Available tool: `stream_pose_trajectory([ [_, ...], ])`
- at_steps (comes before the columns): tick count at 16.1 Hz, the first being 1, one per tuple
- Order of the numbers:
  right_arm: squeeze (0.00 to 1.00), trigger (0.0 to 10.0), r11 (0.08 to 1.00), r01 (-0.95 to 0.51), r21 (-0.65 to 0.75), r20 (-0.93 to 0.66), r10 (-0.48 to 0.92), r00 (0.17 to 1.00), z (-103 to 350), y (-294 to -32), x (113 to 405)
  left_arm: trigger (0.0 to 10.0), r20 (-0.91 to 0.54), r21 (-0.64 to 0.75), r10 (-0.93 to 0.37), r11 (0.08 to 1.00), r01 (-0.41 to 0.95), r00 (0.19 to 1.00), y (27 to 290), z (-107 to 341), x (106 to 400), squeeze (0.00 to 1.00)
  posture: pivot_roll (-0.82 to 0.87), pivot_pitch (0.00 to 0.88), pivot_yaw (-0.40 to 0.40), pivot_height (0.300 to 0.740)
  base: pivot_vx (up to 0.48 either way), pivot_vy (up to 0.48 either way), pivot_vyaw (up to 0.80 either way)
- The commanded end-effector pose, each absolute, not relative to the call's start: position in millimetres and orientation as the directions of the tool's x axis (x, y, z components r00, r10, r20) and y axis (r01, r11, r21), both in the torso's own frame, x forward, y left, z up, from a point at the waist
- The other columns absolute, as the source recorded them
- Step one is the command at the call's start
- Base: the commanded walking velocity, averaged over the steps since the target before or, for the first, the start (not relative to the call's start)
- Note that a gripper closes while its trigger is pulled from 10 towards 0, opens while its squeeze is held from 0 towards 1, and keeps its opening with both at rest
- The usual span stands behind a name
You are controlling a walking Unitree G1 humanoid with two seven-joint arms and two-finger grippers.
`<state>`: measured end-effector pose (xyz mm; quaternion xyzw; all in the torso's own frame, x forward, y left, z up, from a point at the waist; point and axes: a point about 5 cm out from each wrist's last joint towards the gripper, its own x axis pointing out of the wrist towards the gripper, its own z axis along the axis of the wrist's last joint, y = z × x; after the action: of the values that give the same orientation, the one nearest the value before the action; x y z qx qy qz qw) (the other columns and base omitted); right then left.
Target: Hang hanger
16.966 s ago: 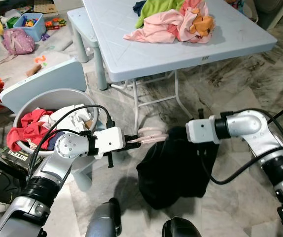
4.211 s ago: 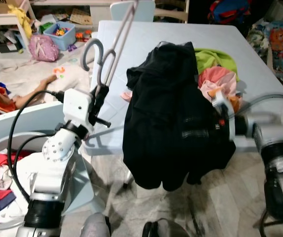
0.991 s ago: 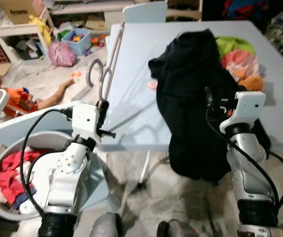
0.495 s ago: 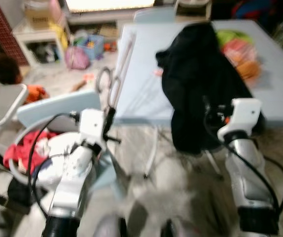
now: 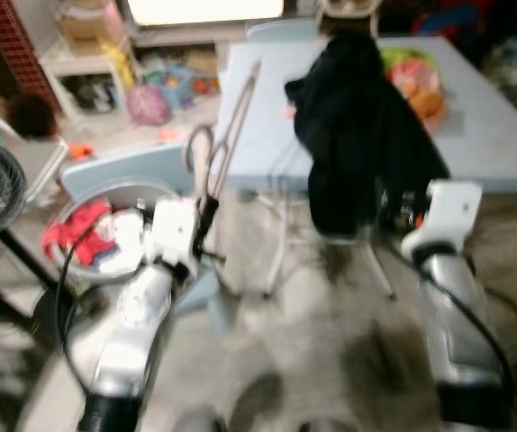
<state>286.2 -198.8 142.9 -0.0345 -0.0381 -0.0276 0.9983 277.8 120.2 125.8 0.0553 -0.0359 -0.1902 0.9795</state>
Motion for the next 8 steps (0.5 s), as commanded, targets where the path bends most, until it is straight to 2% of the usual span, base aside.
stream_pose_trajectory([
  [1, 0.00, 10.0, 0.997, 0.043, -0.067, 0.081, -0.038, 0.996, 146, -197, 288, 10.0, 0.022, 0.137, -0.410, 0.904, 0.404, 0.912, 122, 124, 278, 0.00, -0.05, 0.065, 0.010, 0.740, 0.000, 0.000, 0.00],
  [2, 0.00, 10.0, 0.997, 0.033, -0.074, 0.060, -0.028, 0.998, 143, -198, 285, 10.0, -0.054, 0.135, -0.482, 0.864, 0.485, 0.874, 125, 115, 277, 0.00, -0.05, 0.074, 0.002, 0.740, 0.000, 0.000, 0.00],
  [3, 0.00, 10.0, 0.996, 0.032, -0.082, 0.053, -0.028, 0.998, 142, -199, 284, 10.0, -0.087, 0.137, -0.498, 0.852, 0.505, 0.863, 129, 111, 278, 0.00, -0.05, 0.074, 0.002, 0.740, 0.000, 0.000, 0.00],
  [8, 0.00, 10.0, 0.995, 0.042, -0.087, 0.042, -0.039, 0.998, 141, -201, 283, 10.0, -0.100, 0.154, -0.487, 0.854, 0.497, 0.868, 134, 110, 281, 0.00, -0.06, 0.075, 0.004, 0.740, 0.000, 0.000, 0.00],
])
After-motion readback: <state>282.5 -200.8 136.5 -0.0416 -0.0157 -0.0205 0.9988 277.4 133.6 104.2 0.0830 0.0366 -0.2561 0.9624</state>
